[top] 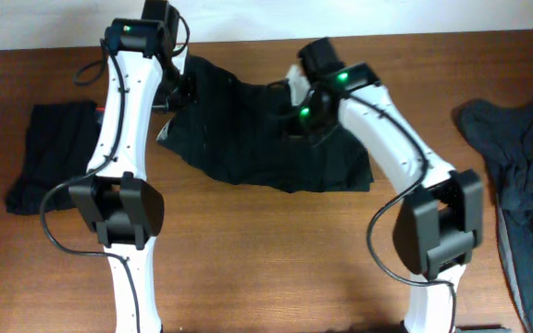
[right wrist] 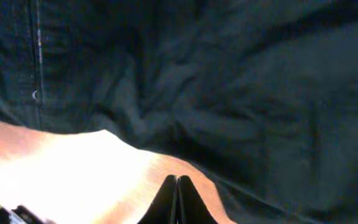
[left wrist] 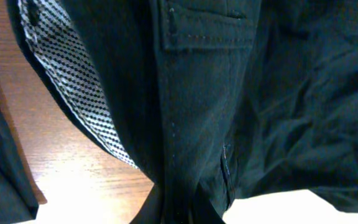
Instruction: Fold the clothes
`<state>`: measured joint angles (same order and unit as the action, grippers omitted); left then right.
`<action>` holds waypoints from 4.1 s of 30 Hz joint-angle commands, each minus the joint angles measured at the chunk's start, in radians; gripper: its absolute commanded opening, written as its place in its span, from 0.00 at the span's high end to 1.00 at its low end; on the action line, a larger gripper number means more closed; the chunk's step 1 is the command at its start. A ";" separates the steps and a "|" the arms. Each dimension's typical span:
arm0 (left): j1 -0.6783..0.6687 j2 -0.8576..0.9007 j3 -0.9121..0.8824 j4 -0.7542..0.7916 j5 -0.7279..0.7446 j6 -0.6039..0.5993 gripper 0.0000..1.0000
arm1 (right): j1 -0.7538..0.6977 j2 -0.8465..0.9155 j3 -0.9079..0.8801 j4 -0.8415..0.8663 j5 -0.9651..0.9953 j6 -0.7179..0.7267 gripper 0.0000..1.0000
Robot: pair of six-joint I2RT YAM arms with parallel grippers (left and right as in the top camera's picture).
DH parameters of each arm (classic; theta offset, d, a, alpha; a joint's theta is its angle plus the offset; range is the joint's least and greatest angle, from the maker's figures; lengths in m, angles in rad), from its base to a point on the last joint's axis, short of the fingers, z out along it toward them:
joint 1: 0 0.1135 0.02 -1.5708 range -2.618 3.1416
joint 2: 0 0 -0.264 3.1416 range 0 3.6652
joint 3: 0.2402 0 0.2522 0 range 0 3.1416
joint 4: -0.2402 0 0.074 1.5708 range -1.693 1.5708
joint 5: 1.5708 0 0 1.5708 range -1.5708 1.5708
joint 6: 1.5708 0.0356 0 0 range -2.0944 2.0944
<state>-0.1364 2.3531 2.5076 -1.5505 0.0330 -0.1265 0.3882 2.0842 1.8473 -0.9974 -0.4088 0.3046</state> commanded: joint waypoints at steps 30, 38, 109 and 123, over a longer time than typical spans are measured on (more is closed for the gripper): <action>0.005 0.001 0.157 -0.048 0.058 -0.018 0.96 | 0.188 0.220 -0.077 0.164 0.133 0.098 0.96; 0.005 0.001 0.160 -0.060 0.058 -0.018 0.96 | 0.155 0.207 -0.024 0.127 0.120 0.097 0.96; -0.031 0.001 0.160 -0.105 0.057 -0.018 0.97 | 0.061 0.530 0.346 0.501 0.080 0.098 0.96; -0.072 0.001 0.160 -0.090 0.058 -0.045 1.00 | -0.248 0.249 0.625 -0.351 0.055 -0.068 0.96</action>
<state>-0.1844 2.3531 2.6446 -1.6497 0.0784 -0.1406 0.2028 2.4229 2.4351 -1.2808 -0.3740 0.3103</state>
